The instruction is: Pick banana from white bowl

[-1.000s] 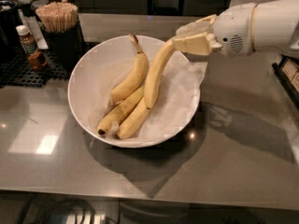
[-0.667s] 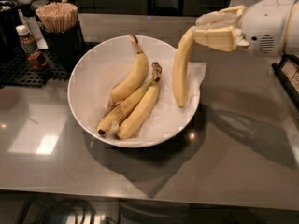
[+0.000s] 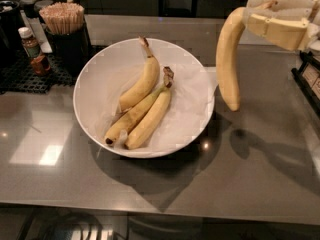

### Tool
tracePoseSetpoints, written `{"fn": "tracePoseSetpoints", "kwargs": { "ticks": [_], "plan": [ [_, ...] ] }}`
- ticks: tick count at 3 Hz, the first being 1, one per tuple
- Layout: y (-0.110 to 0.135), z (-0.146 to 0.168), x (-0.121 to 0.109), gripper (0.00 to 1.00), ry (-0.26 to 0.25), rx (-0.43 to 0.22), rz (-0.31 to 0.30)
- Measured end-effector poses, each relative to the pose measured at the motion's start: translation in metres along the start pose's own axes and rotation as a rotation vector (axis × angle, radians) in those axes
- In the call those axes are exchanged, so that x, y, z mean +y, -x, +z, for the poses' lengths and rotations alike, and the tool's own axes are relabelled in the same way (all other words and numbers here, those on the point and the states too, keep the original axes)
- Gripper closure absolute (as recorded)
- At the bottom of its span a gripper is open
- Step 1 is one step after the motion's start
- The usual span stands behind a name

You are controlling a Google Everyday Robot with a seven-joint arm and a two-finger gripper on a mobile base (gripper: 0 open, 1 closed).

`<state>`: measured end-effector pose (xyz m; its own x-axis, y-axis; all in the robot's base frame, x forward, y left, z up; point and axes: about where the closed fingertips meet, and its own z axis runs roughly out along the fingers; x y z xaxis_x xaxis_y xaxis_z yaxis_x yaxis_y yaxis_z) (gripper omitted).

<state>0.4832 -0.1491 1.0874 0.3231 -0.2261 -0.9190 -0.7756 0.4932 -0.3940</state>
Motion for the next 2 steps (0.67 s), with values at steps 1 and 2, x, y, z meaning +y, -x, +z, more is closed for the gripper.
{"fn": "tracePoseSetpoints", "kwargs": {
  "ticks": [1, 2],
  "plan": [
    [0.03, -0.027, 0.014, 1.0, 0.049, -0.118, -0.117],
    [0.055, -0.045, 0.031, 1.0, 0.132, -0.215, -0.25]
  ]
}}
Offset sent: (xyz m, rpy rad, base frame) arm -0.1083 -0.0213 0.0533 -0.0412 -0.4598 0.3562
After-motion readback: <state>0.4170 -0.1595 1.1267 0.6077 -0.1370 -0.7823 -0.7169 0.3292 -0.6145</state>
